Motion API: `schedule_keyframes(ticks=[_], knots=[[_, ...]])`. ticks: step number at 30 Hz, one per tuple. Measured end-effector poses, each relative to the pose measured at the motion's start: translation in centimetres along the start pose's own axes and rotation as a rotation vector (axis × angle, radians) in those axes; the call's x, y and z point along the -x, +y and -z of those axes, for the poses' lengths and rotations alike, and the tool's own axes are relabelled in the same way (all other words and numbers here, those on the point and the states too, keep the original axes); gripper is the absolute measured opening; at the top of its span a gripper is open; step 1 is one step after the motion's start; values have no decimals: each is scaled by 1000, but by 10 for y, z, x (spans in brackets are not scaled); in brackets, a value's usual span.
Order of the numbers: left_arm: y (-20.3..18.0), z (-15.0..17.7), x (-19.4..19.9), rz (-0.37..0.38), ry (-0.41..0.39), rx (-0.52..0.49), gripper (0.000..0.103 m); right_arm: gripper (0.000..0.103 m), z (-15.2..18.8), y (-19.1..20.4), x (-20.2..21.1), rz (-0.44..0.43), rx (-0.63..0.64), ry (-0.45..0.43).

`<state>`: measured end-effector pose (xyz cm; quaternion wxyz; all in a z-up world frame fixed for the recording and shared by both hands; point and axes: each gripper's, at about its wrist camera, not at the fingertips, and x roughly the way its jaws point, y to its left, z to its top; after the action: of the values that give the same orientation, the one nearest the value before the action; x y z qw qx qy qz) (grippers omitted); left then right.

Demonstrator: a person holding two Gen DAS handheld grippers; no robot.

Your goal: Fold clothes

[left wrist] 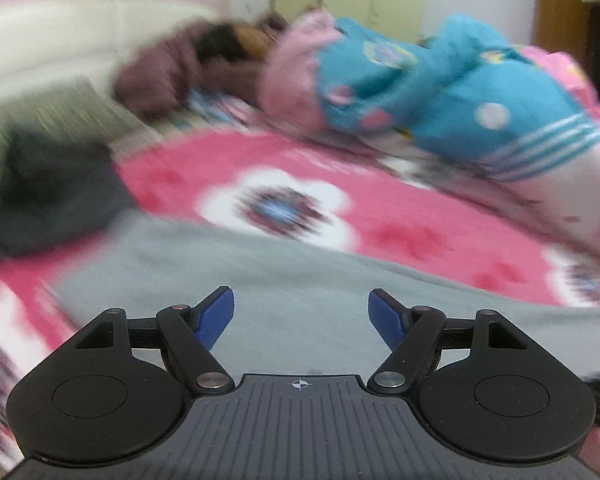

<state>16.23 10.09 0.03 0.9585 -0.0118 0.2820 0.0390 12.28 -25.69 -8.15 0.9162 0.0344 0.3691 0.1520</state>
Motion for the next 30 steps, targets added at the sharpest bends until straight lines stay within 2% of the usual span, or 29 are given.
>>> schedule_keyframes(ticks=[2, 4, 6, 7, 9, 12, 14, 16, 18, 21, 24, 27, 29, 30], knots=[[26, -8, -13, -81, -17, -49, 75, 6, 12, 0, 22, 11, -11, 14], [52, -12, -34, -122, -3, -74, 75, 6, 14, -2, 41, 39, -29, 48], [71, -11, -55, -131, 20, -90, 75, 7, 15, -3, 59, 67, -44, 78], [78, -8, -65, -128, 30, -88, 75, 7, 8, -1, 60, 81, -30, 57], [86, 0, -81, -129, 46, -69, 75, 7, -10, 13, 57, 54, -4, 10], [91, 16, -94, -141, 59, -25, 75, 7, -30, 40, 19, -4, 43, -14], [93, 27, -96, -148, 48, -11, 75, 7, -25, 54, -6, -42, 78, 25], [92, 36, -95, -155, 23, -28, 75, 7, -10, 60, -18, -17, 113, 102], [90, 41, -95, -160, 3, -68, 75, 7, 4, 58, -4, -18, 112, 115], [88, 42, -100, -164, -1, -109, 75, 7, -4, 57, 16, 24, 91, 205], [90, 41, -104, -165, -2, -123, 75, 7, -31, 74, 15, 15, 130, 112], [99, 40, -109, -154, 10, -87, 76, 7, -56, 95, -16, -30, 139, 30], [107, 37, -112, -133, 25, -34, 76, 7, -57, 104, -52, -64, 145, 50], [112, 36, -113, -122, 32, -6, 76, 7, -51, 106, -68, -74, 143, 110]])
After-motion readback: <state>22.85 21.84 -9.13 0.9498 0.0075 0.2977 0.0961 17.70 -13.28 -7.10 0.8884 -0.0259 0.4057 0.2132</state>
